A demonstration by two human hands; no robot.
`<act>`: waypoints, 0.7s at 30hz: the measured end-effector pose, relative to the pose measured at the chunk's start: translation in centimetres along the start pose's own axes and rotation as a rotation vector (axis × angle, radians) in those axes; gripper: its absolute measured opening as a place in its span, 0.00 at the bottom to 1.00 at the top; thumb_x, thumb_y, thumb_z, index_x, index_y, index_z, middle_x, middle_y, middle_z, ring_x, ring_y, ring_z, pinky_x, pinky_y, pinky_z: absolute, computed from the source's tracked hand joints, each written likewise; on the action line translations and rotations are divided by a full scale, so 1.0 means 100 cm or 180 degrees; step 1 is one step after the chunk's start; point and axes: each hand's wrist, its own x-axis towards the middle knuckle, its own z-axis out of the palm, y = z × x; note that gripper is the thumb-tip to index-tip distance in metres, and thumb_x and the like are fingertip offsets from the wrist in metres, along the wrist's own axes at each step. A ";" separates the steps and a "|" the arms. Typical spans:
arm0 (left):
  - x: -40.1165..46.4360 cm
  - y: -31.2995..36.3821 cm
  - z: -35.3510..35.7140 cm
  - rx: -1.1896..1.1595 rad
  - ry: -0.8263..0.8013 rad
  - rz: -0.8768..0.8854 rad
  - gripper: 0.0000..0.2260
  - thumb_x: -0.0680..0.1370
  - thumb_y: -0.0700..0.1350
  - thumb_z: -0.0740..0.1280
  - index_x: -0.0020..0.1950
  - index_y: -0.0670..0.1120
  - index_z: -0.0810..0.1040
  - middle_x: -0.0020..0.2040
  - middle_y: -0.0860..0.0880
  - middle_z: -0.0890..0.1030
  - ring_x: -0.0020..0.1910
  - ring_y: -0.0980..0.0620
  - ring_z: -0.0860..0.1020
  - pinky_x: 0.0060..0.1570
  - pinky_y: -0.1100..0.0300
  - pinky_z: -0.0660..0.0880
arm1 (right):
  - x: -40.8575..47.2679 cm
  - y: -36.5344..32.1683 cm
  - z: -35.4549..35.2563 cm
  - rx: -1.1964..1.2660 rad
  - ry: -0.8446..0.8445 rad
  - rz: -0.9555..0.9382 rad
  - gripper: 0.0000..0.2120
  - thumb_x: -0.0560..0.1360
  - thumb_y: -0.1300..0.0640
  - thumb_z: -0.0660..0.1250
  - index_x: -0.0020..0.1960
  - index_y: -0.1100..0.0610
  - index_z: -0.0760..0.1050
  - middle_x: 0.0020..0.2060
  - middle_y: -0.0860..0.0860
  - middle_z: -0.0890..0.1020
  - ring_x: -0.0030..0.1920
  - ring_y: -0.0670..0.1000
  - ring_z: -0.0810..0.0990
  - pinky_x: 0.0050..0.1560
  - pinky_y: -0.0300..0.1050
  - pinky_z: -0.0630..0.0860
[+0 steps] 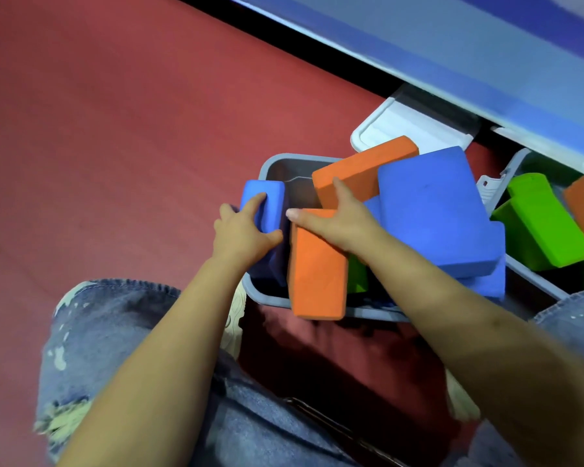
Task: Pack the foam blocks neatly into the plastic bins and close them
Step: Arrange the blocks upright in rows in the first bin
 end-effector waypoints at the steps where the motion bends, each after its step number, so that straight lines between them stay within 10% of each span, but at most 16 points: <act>1: 0.000 0.000 0.000 -0.0022 0.0003 -0.0003 0.33 0.72 0.54 0.69 0.74 0.62 0.61 0.63 0.44 0.63 0.61 0.39 0.67 0.56 0.51 0.69 | 0.000 0.001 0.005 0.0012 0.0040 -0.0046 0.49 0.65 0.36 0.72 0.77 0.47 0.49 0.73 0.50 0.64 0.72 0.51 0.64 0.65 0.45 0.65; 6: -0.001 0.001 -0.007 -0.0074 0.0049 -0.0012 0.32 0.72 0.54 0.69 0.74 0.62 0.61 0.63 0.45 0.63 0.61 0.40 0.66 0.53 0.53 0.68 | 0.013 0.002 -0.005 -0.0005 0.0245 -0.0143 0.21 0.68 0.38 0.71 0.54 0.50 0.79 0.50 0.45 0.81 0.52 0.47 0.79 0.48 0.40 0.73; 9: -0.002 0.003 -0.010 -0.0016 0.0059 0.0061 0.32 0.72 0.54 0.69 0.73 0.63 0.61 0.62 0.45 0.62 0.60 0.41 0.67 0.52 0.54 0.67 | 0.031 0.000 -0.020 -0.0100 0.0172 -0.0153 0.25 0.66 0.32 0.68 0.41 0.54 0.78 0.38 0.47 0.81 0.41 0.48 0.80 0.42 0.42 0.75; 21: -0.003 0.011 -0.003 0.0213 -0.0113 0.0033 0.37 0.71 0.58 0.70 0.75 0.62 0.54 0.64 0.43 0.61 0.61 0.40 0.66 0.54 0.51 0.68 | 0.073 -0.016 -0.022 -0.0455 0.0011 -0.0274 0.26 0.69 0.30 0.62 0.48 0.52 0.76 0.38 0.44 0.77 0.39 0.44 0.76 0.38 0.41 0.71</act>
